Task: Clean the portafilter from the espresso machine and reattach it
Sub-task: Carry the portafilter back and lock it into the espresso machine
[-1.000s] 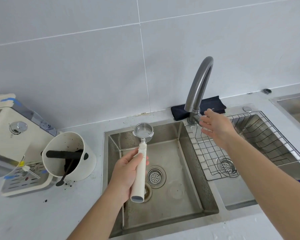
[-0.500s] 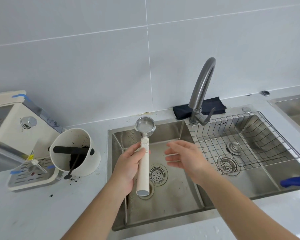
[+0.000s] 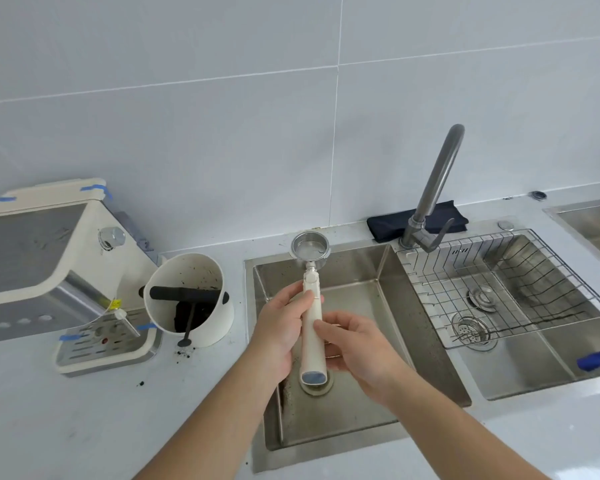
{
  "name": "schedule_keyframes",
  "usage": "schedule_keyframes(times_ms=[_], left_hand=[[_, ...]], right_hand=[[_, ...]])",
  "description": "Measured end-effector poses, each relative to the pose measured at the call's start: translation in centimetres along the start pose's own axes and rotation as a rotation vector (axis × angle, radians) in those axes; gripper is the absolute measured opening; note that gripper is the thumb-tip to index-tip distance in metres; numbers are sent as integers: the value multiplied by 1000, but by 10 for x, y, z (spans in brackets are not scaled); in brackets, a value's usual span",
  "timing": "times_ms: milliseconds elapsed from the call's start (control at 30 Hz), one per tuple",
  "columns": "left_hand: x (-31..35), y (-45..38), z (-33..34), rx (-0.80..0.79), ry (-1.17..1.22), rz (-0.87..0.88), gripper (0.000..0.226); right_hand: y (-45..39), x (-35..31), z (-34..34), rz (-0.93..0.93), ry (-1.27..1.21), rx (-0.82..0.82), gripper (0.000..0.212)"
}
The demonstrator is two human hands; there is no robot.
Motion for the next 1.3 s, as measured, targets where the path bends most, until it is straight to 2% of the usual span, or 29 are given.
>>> schedule_keyframes(times_ms=[233, 733, 1300], left_hand=[[11, 9, -23, -18, -21, 23, 23], [34, 38, -99, -38, -86, 130, 28], [53, 69, -211, -6, -98, 140, 16]], right_hand=[[9, 7, 31, -64, -25, 58, 19], [34, 11, 114, -107, -5, 19, 19], [29, 43, 215, -67, 65, -9, 18]])
Point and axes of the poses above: each hand's wrist, its own y-axis away from the middle knuckle, its own z-axis out of the palm, x = y × z, the point moved 2 cm from there along -y, towards the middle knuckle, and after that the axes turned 5 degrees about z, right-handed, at the moved point
